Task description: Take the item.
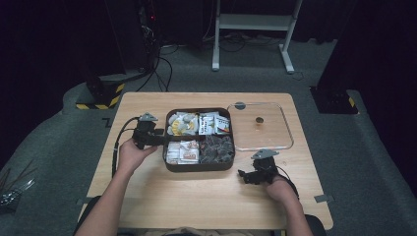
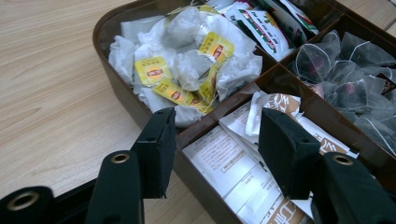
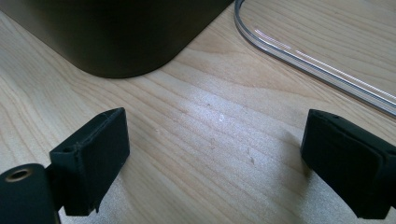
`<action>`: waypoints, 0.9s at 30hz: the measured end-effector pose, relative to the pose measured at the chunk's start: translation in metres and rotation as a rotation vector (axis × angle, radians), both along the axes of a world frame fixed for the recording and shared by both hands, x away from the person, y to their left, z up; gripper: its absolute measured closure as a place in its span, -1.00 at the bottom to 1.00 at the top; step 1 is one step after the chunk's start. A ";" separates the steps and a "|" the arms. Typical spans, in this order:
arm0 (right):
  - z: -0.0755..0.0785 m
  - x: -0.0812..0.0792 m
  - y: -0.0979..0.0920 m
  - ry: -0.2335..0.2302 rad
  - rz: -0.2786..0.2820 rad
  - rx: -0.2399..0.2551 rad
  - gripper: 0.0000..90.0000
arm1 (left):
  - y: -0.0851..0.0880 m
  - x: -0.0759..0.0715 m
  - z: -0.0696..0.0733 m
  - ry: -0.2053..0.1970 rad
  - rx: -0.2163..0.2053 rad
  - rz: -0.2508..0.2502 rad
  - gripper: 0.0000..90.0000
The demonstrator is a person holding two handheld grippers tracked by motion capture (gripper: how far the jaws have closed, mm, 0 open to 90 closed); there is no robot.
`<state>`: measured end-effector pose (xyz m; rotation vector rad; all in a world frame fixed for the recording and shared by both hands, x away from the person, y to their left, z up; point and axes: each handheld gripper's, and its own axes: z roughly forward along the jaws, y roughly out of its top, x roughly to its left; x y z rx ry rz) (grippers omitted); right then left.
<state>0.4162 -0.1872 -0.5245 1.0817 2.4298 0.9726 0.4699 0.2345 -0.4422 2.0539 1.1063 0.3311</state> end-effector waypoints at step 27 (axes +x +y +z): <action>0.000 -0.007 -0.002 -0.003 -0.015 -0.001 -0.82 | -0.039 0.010 -0.006 0.041 0.039 -0.098 0.08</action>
